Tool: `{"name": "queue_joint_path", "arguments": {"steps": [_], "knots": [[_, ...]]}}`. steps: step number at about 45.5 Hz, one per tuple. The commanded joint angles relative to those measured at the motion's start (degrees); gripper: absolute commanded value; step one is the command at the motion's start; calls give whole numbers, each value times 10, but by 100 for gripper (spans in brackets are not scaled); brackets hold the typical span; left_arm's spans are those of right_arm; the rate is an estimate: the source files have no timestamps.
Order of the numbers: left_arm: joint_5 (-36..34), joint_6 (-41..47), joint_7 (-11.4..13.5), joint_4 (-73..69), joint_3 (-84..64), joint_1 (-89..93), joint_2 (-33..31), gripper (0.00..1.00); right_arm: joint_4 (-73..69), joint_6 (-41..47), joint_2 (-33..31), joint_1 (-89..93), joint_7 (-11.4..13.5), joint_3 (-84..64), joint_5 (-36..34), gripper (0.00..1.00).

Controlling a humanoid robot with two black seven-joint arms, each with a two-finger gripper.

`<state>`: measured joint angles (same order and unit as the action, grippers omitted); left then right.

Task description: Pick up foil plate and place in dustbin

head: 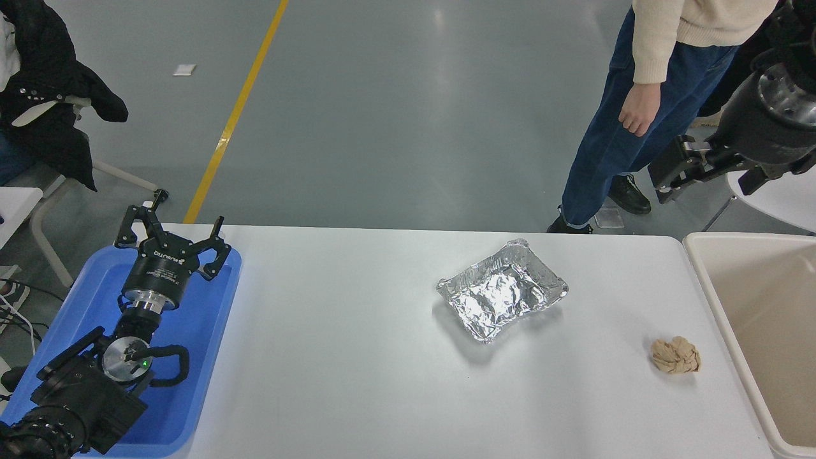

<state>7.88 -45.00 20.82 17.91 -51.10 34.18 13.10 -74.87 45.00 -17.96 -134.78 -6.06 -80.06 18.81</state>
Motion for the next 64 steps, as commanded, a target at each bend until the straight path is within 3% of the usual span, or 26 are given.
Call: {"name": "queue_joint_path", "arguments": {"steps": [1,64], "knots": [[-2,0,3,0,0,0,0,100,0,0,-1,3,0,3,0,100],[-1,0,1,0,0,0,0,100,2,0,-16,28,0,25,0,100]]}}
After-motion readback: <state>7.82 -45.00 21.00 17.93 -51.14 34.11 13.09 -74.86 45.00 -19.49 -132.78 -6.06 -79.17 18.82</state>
